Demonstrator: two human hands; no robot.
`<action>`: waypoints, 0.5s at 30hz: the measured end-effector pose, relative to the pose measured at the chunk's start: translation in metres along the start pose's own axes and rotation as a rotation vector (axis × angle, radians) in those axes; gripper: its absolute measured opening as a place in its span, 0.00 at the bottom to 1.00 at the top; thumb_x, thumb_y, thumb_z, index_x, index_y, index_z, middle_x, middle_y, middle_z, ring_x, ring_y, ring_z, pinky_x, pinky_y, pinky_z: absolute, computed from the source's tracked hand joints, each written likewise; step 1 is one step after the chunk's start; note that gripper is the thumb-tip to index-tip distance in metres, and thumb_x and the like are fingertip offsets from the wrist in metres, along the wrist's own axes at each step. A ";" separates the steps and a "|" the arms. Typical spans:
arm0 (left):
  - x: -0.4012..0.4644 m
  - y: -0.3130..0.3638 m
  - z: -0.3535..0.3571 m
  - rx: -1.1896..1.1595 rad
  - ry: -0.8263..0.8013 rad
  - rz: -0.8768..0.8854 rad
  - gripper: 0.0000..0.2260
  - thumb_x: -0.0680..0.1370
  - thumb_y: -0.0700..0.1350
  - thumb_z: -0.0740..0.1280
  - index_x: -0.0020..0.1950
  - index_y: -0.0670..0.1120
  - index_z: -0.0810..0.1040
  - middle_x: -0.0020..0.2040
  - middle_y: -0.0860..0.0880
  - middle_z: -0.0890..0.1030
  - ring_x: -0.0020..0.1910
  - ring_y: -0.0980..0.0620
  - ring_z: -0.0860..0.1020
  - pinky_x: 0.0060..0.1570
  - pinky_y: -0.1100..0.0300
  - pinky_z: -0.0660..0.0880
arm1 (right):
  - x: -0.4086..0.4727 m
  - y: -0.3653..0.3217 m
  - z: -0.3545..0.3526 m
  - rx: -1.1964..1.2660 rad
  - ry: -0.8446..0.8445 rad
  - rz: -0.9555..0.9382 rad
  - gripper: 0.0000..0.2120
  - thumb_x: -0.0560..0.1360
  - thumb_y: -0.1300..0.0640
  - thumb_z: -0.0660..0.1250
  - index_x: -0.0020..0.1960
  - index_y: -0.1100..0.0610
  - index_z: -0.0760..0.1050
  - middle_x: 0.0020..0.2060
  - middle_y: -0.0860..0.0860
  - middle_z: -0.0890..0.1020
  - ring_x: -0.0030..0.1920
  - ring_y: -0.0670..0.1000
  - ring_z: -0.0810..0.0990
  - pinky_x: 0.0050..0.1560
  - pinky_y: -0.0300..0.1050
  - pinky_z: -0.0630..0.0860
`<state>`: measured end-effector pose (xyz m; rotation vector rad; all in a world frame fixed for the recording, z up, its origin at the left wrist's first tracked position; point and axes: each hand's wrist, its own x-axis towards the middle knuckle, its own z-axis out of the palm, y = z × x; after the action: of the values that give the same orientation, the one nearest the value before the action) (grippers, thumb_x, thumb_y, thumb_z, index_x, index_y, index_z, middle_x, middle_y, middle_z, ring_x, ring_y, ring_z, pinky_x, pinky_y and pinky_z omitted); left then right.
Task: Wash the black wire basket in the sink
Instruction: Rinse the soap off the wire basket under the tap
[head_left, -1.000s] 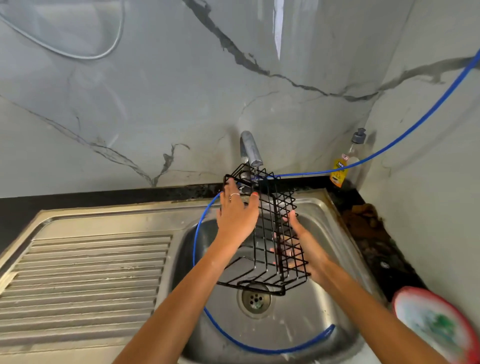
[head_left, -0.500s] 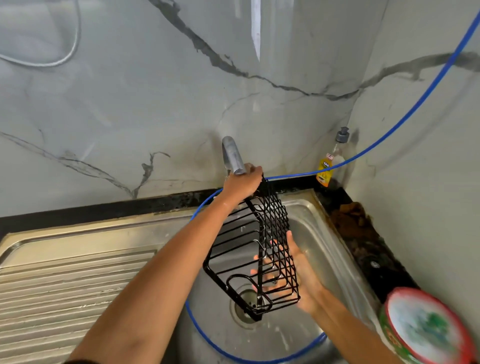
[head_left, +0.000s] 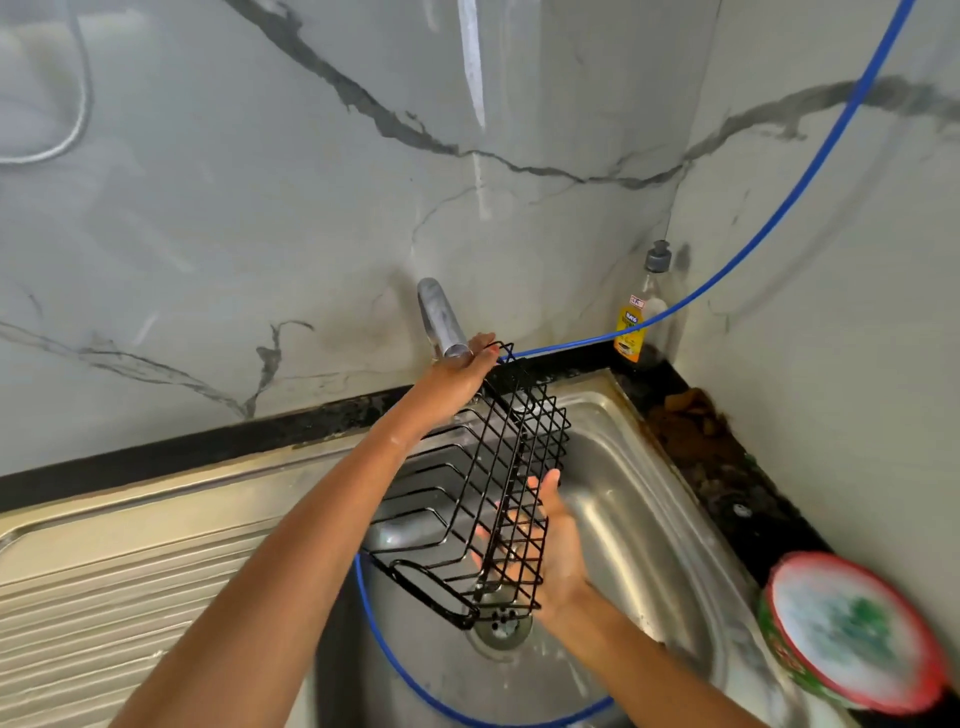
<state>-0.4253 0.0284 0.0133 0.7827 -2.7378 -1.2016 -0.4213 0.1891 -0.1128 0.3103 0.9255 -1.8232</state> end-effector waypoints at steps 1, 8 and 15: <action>-0.008 0.000 0.000 -0.002 -0.021 0.038 0.24 0.83 0.59 0.50 0.80 0.56 0.55 0.80 0.52 0.56 0.78 0.50 0.56 0.74 0.54 0.52 | 0.002 -0.001 0.001 0.022 0.023 -0.014 0.24 0.69 0.32 0.63 0.45 0.54 0.76 0.44 0.55 0.81 0.55 0.62 0.80 0.60 0.65 0.73; -0.068 -0.007 0.003 0.024 -0.052 0.142 0.25 0.83 0.56 0.54 0.79 0.58 0.50 0.79 0.61 0.48 0.77 0.62 0.46 0.72 0.63 0.44 | 0.001 -0.009 0.002 -0.026 0.078 -0.084 0.28 0.68 0.31 0.64 0.50 0.55 0.78 0.47 0.59 0.82 0.53 0.62 0.82 0.58 0.64 0.75; -0.114 -0.020 0.001 0.031 0.170 0.159 0.22 0.82 0.56 0.50 0.77 0.55 0.62 0.74 0.52 0.68 0.73 0.54 0.66 0.65 0.79 0.56 | 0.001 -0.025 0.011 -0.127 0.115 -0.131 0.44 0.62 0.23 0.61 0.60 0.59 0.76 0.43 0.57 0.84 0.43 0.59 0.83 0.58 0.62 0.76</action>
<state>-0.3171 0.0712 0.0155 0.6246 -2.6286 -1.0148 -0.4411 0.1853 -0.0948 0.2823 1.1599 -1.8712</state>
